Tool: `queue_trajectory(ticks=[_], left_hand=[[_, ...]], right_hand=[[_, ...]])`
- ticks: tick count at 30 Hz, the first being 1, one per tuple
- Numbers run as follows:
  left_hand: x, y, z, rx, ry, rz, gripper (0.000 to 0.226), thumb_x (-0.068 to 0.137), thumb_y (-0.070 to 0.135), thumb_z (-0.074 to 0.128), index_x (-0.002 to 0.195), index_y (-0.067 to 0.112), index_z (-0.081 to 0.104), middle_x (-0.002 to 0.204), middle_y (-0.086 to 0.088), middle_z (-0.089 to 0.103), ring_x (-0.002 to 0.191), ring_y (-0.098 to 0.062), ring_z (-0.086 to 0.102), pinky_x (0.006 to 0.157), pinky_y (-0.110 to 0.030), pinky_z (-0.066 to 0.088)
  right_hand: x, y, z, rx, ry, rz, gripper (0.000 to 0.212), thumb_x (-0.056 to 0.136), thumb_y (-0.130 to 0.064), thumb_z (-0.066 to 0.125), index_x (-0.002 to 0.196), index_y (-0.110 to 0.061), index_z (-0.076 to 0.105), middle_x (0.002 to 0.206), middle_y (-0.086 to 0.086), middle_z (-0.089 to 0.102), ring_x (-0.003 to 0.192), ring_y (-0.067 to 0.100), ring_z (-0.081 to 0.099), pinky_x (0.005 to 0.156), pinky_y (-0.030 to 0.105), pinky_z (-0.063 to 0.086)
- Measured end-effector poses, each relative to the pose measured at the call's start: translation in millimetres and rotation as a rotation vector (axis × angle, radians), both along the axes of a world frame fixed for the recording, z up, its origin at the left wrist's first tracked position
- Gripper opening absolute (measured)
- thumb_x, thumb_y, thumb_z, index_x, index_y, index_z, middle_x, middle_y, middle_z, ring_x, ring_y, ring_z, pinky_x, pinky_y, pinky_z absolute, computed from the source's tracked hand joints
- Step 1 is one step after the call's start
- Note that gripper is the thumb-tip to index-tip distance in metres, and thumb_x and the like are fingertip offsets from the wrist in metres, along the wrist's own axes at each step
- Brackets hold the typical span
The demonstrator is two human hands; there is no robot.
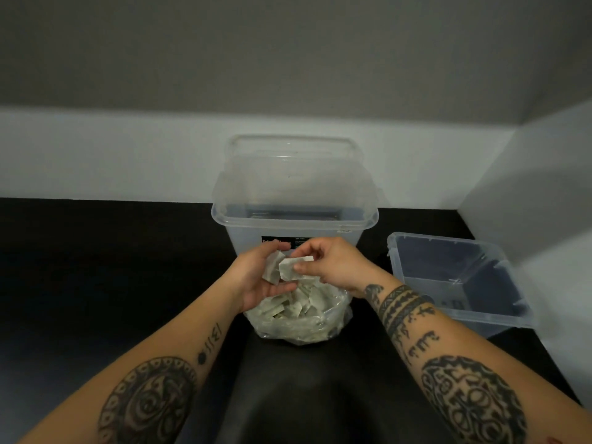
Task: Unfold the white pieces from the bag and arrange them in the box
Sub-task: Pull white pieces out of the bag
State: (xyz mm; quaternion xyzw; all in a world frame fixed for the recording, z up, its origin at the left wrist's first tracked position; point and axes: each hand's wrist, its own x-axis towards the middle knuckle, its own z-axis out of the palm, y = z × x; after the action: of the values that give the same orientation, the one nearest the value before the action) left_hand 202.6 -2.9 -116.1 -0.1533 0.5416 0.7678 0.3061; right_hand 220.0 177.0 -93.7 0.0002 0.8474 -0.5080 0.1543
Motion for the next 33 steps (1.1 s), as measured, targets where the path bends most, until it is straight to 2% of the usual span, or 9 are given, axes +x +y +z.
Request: queue_trajectory(ticks=[3, 5, 12, 15, 19, 22, 25, 30, 33], left_hand=[[2, 2, 5, 0.043, -0.069, -0.196, 0.056, 0.107, 0.055, 0.035, 0.128, 0.01, 0.061, 0.116, -0.019, 0.074, 0.097, -0.036, 0.074, 0.078, -0.045, 0.063], [4, 3, 4, 0.089, -0.058, -0.241, 0.064, 0.105, 0.061, 0.03, 0.132, 0.011, 0.059, 0.121, -0.021, 0.072, 0.1, -0.037, 0.072, 0.082, -0.046, 0.061], [-3, 6, -3, 0.254, 0.083, -0.01, 0.055, 0.1, 0.04, 0.058, 0.14, 0.003, 0.051, 0.127, -0.02, 0.067, 0.109, -0.037, 0.062, 0.103, -0.053, 0.047], [-8, 14, 0, 0.179, 0.126, 0.064, 0.024, 0.105, 0.013, 0.051, 0.129, 0.01, 0.051, 0.109, -0.011, 0.072, 0.101, -0.031, 0.07, 0.089, -0.052, 0.054], [-11, 6, 3, 0.17, 0.099, 0.165, 0.023, 0.108, 0.006, 0.041, 0.127, 0.01, 0.052, 0.11, -0.01, 0.069, 0.093, -0.031, 0.075, 0.066, -0.045, 0.06], [-10, -7, -2, 0.154, 0.067, 0.187, 0.024, 0.108, 0.009, 0.043, 0.129, 0.013, 0.054, 0.116, -0.01, 0.069, 0.09, -0.032, 0.075, 0.076, -0.051, 0.061], [-4, -12, -7, 0.125, 0.036, 0.162, 0.026, 0.107, 0.013, 0.049, 0.131, 0.017, 0.055, 0.114, -0.009, 0.07, 0.069, -0.021, 0.069, 0.067, -0.044, 0.062], [4, -13, -13, 0.056, 0.052, 0.096, 0.046, 0.097, 0.003, 0.064, 0.136, 0.022, 0.05, 0.119, -0.01, 0.068, 0.065, -0.015, 0.062, 0.058, -0.032, 0.06], [4, -15, -16, -0.008, 0.109, 0.079, 0.049, 0.096, -0.004, 0.061, 0.134, 0.025, 0.051, 0.118, -0.01, 0.07, 0.08, -0.02, 0.068, 0.067, -0.035, 0.061]], right_hand=[[-1, -1, 6, 0.102, 0.006, 0.073, 0.033, 0.079, -0.017, 0.086, 0.109, -0.023, 0.074, 0.101, 0.002, 0.074, 0.09, 0.013, 0.07, 0.086, 0.026, 0.058], [-1, -3, 8, 0.096, -0.004, 0.013, 0.028, 0.081, -0.015, 0.084, 0.106, -0.019, 0.073, 0.093, 0.0, 0.072, 0.078, 0.01, 0.069, 0.074, 0.024, 0.058], [12, -30, 8, -0.72, -0.304, -0.534, 0.022, 0.094, -0.014, 0.071, 0.107, -0.006, 0.057, 0.108, 0.018, 0.071, 0.076, 0.023, 0.072, 0.063, 0.027, 0.062], [15, -37, 6, -0.48, -0.325, -0.409, 0.029, 0.096, -0.035, 0.068, 0.113, -0.012, 0.061, 0.099, 0.006, 0.074, 0.072, 0.017, 0.071, 0.054, 0.024, 0.052], [18, -21, 6, -0.122, -0.262, -0.221, 0.033, 0.1, -0.047, 0.056, 0.106, -0.017, 0.068, 0.091, -0.001, 0.072, 0.063, 0.011, 0.061, 0.048, 0.021, 0.039], [14, -6, -13, 0.368, -0.018, -0.063, 0.017, 0.099, -0.029, 0.058, 0.104, -0.021, 0.072, 0.101, -0.002, 0.073, 0.085, 0.014, 0.069, 0.074, 0.032, 0.056], [11, -2, -34, 0.837, 0.088, 0.34, 0.039, 0.094, -0.01, 0.059, 0.125, -0.032, 0.068, 0.128, -0.002, 0.065, 0.114, 0.02, 0.063, 0.097, 0.038, 0.052], [10, -7, -48, 1.041, 0.227, 0.516, 0.027, 0.095, -0.016, 0.062, 0.119, -0.026, 0.069, 0.124, 0.001, 0.061, 0.112, 0.025, 0.061, 0.091, 0.041, 0.053], [6, -5, -37, 0.925, 0.181, 0.438, 0.017, 0.092, -0.024, 0.068, 0.108, -0.03, 0.072, 0.11, -0.008, 0.067, 0.103, 0.017, 0.065, 0.087, 0.037, 0.055]])
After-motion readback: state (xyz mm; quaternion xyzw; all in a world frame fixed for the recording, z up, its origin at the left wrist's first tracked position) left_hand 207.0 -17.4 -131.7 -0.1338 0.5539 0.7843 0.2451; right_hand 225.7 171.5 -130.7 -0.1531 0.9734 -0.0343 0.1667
